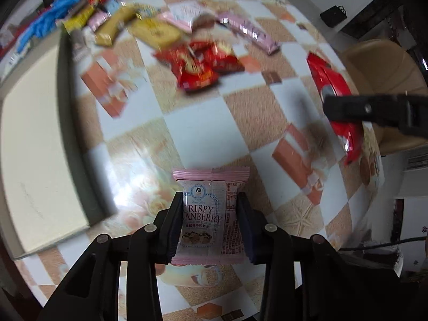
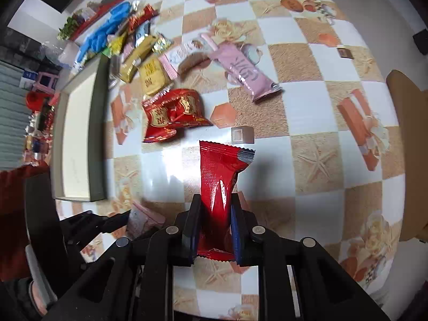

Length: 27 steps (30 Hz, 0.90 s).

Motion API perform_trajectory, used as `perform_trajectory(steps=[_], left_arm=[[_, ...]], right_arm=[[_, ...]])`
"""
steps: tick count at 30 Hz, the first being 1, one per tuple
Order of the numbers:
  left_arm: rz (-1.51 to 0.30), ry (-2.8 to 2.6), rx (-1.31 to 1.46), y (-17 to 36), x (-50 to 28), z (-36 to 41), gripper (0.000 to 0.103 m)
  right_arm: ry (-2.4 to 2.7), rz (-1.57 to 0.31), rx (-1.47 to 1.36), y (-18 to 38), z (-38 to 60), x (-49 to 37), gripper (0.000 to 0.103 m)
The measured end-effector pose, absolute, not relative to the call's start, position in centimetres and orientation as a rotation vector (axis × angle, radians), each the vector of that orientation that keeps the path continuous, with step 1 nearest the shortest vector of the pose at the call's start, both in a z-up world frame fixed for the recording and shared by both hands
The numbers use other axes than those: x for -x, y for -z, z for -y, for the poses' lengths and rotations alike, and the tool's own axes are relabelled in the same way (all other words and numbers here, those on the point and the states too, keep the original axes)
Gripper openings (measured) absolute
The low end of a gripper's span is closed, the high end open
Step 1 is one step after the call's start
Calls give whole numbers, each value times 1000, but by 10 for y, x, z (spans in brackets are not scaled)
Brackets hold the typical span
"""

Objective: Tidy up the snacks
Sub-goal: 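Grasp the pink Crispy Cranberry bag with the left tool while the right grasps a red candy, then carry the cranberry bag in the left tool while the right carries the red candy over the tray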

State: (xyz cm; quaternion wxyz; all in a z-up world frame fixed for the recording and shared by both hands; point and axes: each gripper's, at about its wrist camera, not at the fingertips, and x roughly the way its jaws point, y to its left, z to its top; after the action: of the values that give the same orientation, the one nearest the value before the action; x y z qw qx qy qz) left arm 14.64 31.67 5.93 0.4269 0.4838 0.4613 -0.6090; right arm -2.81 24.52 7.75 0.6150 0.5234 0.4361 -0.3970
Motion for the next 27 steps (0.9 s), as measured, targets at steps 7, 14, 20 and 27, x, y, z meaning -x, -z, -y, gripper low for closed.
perform_trajectory(steps=[7, 14, 20, 27], left_arm=[[-1016, 1393, -1230, -103, -148, -293, 42], [-946, 1243, -1189, -134, -156, -273, 42], [-953, 1105, -1119, -151, -178, -275, 42], [-1057, 974, -940, -166, -237, -292, 42]], right_arm=[[875, -970, -1185, -110, -247, 25, 21], [761, -972, -1102, -131, -243, 5, 21], [621, -966, -1011, -142, -234, -22, 21], [436, -1032, -877, -151, -240, -75, 21]])
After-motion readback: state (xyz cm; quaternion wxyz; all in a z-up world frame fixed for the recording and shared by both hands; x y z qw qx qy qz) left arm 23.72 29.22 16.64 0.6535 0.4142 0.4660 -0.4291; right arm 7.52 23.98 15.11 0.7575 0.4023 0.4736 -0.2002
